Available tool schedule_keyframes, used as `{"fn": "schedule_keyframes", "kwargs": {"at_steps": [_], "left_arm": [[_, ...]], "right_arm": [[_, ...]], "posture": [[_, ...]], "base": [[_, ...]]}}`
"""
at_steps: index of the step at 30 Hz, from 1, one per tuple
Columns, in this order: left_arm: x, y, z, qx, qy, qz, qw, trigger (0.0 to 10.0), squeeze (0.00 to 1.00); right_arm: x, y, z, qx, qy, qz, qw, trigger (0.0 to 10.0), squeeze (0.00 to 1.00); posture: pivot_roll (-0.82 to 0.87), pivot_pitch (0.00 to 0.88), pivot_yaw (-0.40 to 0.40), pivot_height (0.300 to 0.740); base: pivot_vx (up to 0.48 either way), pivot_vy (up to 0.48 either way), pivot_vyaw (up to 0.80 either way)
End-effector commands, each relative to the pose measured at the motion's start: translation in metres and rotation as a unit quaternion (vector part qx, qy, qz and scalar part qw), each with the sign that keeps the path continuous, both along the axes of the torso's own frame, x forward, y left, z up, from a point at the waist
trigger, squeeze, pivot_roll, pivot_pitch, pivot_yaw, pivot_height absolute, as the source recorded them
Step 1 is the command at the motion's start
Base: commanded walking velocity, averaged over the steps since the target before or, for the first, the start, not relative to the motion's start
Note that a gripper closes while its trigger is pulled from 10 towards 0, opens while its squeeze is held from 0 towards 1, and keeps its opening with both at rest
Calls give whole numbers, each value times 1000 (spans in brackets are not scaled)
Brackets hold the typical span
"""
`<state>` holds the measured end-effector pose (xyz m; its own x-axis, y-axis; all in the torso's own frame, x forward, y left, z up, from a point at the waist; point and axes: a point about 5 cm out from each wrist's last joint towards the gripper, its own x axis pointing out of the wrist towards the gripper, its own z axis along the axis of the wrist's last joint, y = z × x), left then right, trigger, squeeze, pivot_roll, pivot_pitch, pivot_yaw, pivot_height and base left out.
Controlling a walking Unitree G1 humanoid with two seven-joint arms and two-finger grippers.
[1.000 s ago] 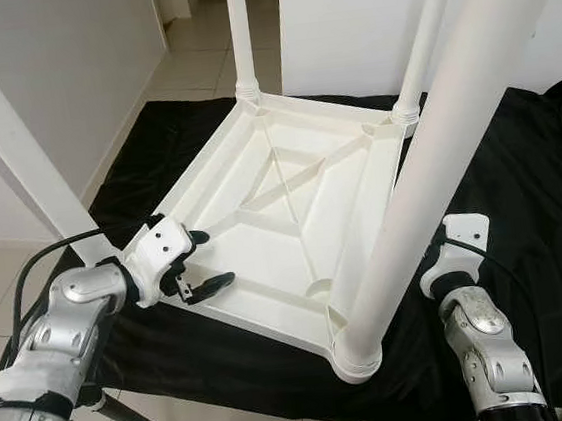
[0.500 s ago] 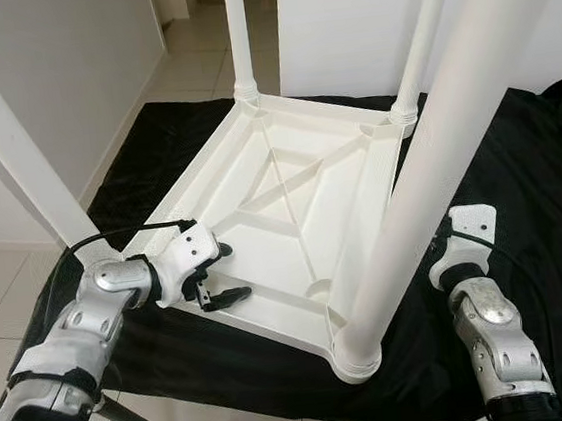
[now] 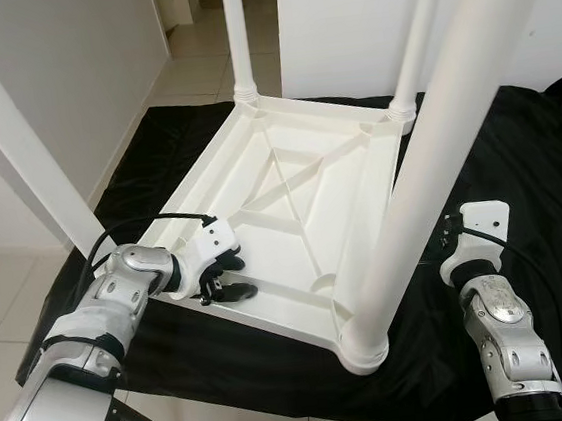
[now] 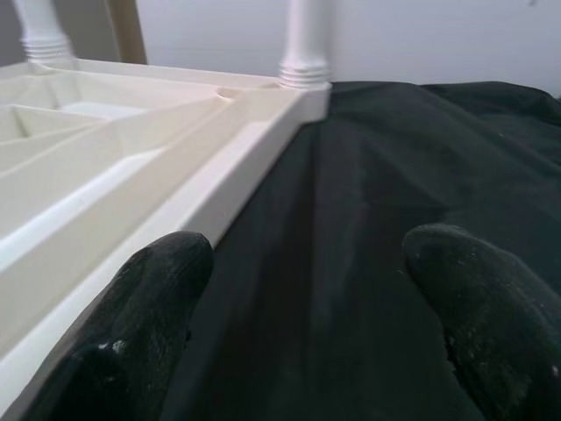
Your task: Building children table
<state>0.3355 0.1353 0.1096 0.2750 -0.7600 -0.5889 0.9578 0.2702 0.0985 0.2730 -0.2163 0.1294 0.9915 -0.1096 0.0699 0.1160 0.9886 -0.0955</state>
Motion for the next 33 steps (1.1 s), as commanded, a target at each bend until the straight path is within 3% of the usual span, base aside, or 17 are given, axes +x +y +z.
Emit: {"fn": "schedule_keyframes", "kwargs": {"at_steps": [1,11,12,13,15,16,17,22,23,27,28,30,31,32,33], "left_arm": [[3,6,-4,5,-1,40,999,0,0],[8,-19,0,-22,-25,46,998,0,0],[9,-26,2,-26,-35,43,998,3569,0],[10,-30,3,-28,-41,40,998,4549,0],[10,-30,3,-28,-41,40,998,4549,0],[10,-34,5,-31,-48,34,998,6588,0],[9,-37,7,-38,-56,30,997,10000,0],[9,-43,13,-58,-76,23,995,10000,0],[5,-45,13,-72,-67,13,995,10000,1000],[-2,-49,17,-99,-64,0,993,10000,1000],[-3,-48,21,-114,-85,8,990,10000,1000],[-3,-47,24,-125,-100,14,987,10000,1000],[-2,-46,29,-138,-121,27,983,10000,604],[-1,-43,36,-162,-142,45,976,10000,0],[-1,-43,36,-162,-142,45,976,10000,0]], "right_arm": [[-2,0,0,0,-3,-5,1000,10000,0],[-2,-2,1,15,-16,-22,1000,10000,0],[-2,-3,2,19,-22,-28,999,10000,0],[-2,-4,3,20,-24,-31,999,10000,0],[-2,-4,3,20,-24,-31,999,10000,0],[-3,-5,3,19,-25,-35,999,10000,0],[-5,-7,3,19,-25,-38,999,10000,0],[-10,-12,2,17,-30,-50,998,10000,0],[-13,-13,2,19,-31,-40,999,10000,0],[-23,-21,2,30,-40,-26,998,10000,0],[-29,-25,2,39,-49,-21,998,10000,1000],[-33,-29,3,45,-55,-18,997,10000,1000],[-38,-32,5,42,-64,-17,997,10000,1000],[-43,-35,7,38,-72,-15,997,10000,1000],[-43,-35,7,38,-72,-15,997,10000,1000]], "posture": [[-103,0,64,740],[-96,0,61,740],[-99,0,62,740],[-102,0,66,740],[-102,0,66,740],[-102,0,66,740],[-105,0,69,740],[-106,0,69,740],[-111,0,73,740],[-112,0,74,740],[-113,0,74,740],[-113,0,74,740],[-110,0,71,740],[-107,0,70,740],[-107,0,70,740]], "base": [[0,0,0],[0,0,0],[0,0,0],[0,0,0],[0,0,0],[0,0,0],[0,0,0],[0,0,0],[0,0,0],[0,0,0],[0,0,0],[0,0,0],[0,0,0],[0,0,0],[0,0,0]]}}
